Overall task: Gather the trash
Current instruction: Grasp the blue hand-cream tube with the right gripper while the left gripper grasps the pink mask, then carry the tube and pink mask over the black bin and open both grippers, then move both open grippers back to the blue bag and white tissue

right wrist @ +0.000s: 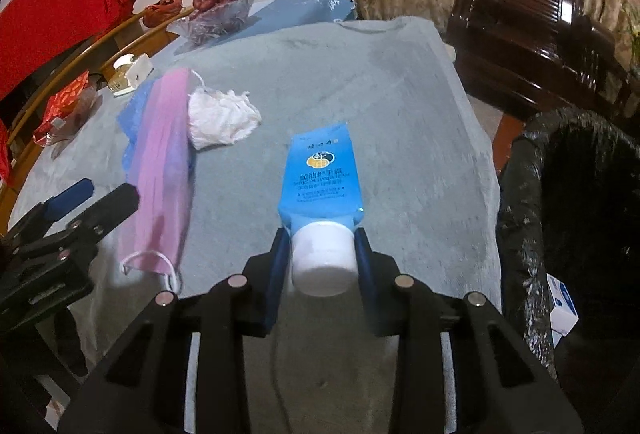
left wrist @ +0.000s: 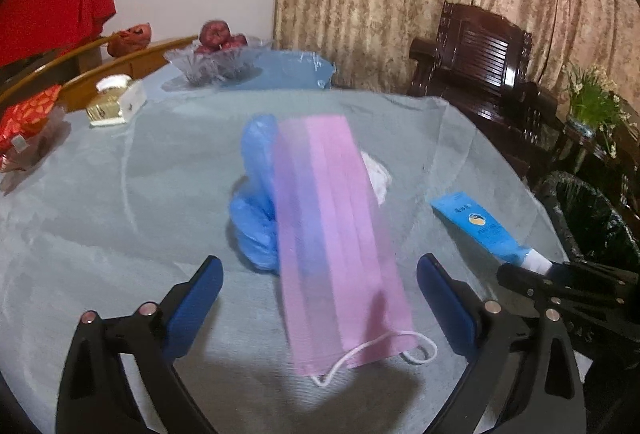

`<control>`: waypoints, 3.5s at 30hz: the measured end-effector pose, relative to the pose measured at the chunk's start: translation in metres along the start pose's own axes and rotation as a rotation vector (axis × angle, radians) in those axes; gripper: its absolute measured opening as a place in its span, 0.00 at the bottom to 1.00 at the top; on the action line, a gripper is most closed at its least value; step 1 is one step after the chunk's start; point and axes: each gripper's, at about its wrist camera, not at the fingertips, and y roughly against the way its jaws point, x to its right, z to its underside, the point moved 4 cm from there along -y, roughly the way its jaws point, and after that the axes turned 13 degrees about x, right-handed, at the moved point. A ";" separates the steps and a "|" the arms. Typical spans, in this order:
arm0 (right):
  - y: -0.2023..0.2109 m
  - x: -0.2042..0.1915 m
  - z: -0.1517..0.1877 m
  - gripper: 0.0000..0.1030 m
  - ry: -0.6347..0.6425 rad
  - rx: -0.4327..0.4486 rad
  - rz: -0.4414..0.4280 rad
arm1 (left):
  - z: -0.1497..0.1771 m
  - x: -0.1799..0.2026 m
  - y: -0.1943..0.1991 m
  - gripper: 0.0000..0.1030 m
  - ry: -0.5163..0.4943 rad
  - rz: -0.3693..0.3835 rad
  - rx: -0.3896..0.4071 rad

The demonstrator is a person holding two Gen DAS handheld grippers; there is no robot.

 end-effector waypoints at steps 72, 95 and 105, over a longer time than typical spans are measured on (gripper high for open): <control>0.141 0.069 -0.060 0.39 -0.008 0.221 0.080 | -0.070 0.131 0.078 0.02 -0.027 0.347 0.158; 0.181 0.221 -0.015 0.41 -0.138 0.189 0.365 | -0.060 0.308 0.039 0.24 -0.131 0.626 0.091; 0.184 0.240 0.004 0.93 -0.182 0.202 0.429 | -0.055 0.287 0.038 0.80 -0.126 0.554 0.103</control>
